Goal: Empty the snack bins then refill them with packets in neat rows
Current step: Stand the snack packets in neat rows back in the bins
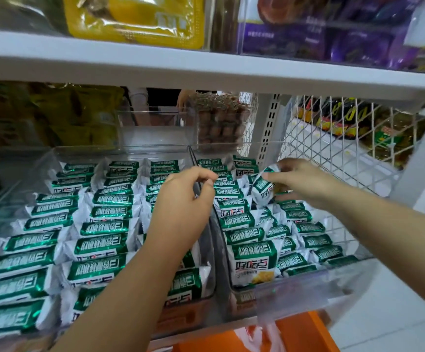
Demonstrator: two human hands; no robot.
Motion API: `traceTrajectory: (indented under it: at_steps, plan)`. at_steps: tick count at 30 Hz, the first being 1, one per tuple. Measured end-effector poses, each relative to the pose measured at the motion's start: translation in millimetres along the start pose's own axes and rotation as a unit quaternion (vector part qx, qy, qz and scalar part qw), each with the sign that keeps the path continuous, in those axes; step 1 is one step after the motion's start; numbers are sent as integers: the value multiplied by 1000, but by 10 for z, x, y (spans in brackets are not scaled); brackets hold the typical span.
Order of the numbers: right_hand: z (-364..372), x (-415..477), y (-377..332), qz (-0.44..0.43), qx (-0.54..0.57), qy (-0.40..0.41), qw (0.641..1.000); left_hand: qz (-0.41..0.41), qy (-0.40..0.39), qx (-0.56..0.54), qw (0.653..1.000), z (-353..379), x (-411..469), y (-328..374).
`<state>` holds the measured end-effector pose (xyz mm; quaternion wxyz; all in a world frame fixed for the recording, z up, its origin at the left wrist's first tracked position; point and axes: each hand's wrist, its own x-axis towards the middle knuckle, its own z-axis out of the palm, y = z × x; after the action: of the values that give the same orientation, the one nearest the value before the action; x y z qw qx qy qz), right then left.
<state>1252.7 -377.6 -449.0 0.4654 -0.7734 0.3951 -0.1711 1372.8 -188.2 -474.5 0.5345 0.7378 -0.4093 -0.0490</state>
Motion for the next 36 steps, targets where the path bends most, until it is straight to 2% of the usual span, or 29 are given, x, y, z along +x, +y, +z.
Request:
traceTrajectory:
  at_steps: [4,7,10,14,21,26,32,36]
  plan:
    - [237,152,131,-4,-65,97,993,7,3,4,1000,5,8,3]
    - [258,215,152,-11,-4,150,989,9,4,12,1000,7,21,-3]
    - [274,241,145,-2,48,163,985,15,5,12,1000,7,25,-15]
    - [361,271,177,-38,-70,169,982,17,4,18,1000,11,34,-27]
    - [183,53,165,-73,-181,141,971,11,-10,53,998,1,47,-18]
    - [50,-540,-77,-154,-183,107,965,30,-78,169,982,-167,40,280]
    - [338,-1598,-68,-296,-162,96,936,156,-70,205,964,-444,-740,493]
    - [756,-2071,213,-320,-166,29,932,201,-171,229,937,-744,-1411,184]
